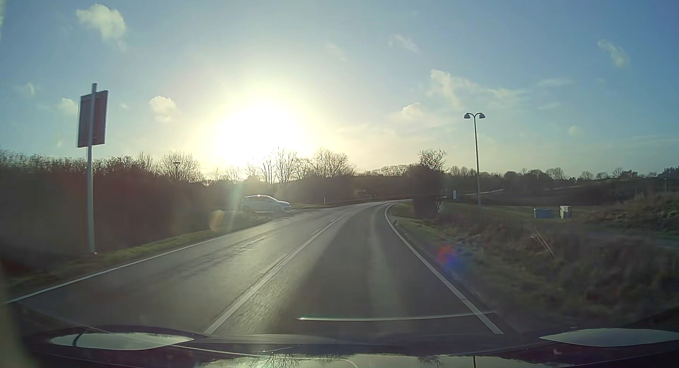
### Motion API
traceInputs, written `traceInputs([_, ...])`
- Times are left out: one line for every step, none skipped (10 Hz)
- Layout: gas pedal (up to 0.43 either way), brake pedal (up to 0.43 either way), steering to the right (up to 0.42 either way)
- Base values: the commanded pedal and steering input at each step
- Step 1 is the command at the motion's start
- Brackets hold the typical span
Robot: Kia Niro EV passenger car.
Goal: Follow the waypoints while adhering to traffic rules and regulations
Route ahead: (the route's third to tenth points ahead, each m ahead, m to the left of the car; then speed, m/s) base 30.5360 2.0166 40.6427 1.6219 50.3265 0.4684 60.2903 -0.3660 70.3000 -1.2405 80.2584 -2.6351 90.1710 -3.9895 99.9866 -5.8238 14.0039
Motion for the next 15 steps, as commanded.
traceInputs([0.130,0.000,0.003])
traceInputs([0.130,0.000,0.003])
traceInputs([0.130,0.000,0.004])
traceInputs([0.130,0.000,0.005])
traceInputs([0.130,0.000,0.006])
traceInputs([0.130,0.000,0.007])
traceInputs([0.138,0.000,0.008])
traceInputs([0.138,0.000,0.008])
traceInputs([0.138,0.000,0.008])
traceInputs([0.138,0.000,0.009])
traceInputs([0.138,0.000,0.009])
traceInputs([0.138,0.000,0.011])
traceInputs([0.138,0.000,0.011])
traceInputs([0.138,0.000,0.012])
traceInputs([0.138,0.000,0.011])
